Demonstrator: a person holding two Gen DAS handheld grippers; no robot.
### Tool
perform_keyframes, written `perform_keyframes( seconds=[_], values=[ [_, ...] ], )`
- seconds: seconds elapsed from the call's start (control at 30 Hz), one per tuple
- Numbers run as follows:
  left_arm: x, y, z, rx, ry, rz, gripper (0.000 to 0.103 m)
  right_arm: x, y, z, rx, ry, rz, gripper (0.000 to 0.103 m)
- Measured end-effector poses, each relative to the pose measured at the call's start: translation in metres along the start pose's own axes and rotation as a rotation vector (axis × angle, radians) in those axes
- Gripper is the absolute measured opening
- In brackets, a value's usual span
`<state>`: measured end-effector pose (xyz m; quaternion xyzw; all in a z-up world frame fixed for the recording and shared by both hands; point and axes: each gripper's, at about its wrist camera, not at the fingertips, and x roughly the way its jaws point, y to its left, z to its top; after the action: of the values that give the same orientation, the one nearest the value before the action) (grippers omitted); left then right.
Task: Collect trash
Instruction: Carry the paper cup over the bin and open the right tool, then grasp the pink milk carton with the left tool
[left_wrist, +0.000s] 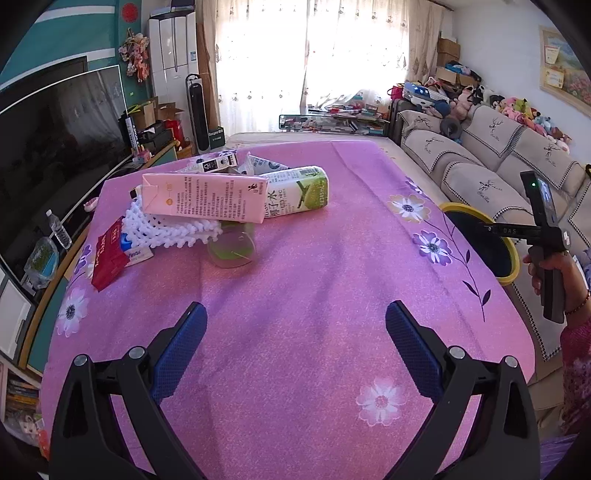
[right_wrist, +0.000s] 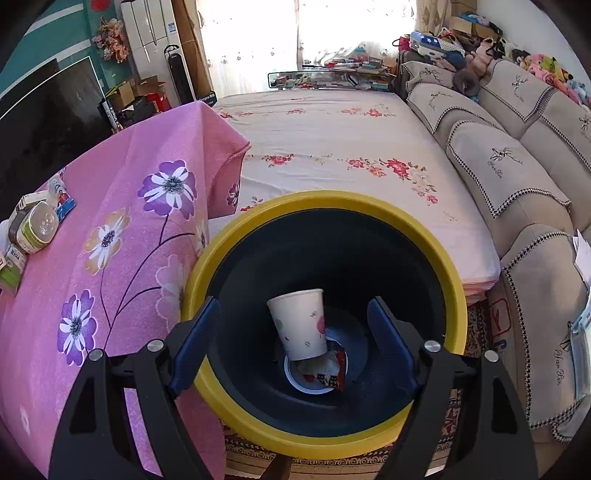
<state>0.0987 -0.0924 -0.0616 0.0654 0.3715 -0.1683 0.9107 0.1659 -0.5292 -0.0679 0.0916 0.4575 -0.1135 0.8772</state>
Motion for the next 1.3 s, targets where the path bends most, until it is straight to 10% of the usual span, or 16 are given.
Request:
perform_keyframes(
  seconds=[0.47, 1.3],
  values=[
    [0.017, 0.050, 0.029, -0.024, -0.005, 0.083, 0.098, -0.004, 0.033, 0.004, -0.057, 0.000, 0.048, 0.077],
    [0.116, -0.028, 0.153, 0.036, 0.099, -0.042, 0.098, -0.006, 0.039, 0.009, -0.065, -0.010, 0.088, 0.077]
  ],
)
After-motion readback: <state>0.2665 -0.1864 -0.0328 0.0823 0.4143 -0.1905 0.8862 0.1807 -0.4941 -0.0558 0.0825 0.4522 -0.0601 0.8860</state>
